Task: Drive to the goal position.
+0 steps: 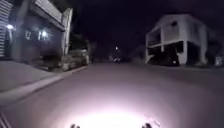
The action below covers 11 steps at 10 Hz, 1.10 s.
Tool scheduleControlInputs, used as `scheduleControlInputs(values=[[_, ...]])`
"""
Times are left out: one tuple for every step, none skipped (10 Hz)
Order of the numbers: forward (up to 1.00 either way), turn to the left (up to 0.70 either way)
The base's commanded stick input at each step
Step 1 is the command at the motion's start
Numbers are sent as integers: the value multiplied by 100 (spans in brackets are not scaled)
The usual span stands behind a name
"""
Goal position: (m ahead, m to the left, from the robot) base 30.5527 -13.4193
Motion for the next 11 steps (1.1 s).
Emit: scheduleControlInputs(values=[[85,0],[85,0],[85,0],[85,0],[85,0],[85,0],[85,0],[85,0],[85,0],[85,0],[85,0]])
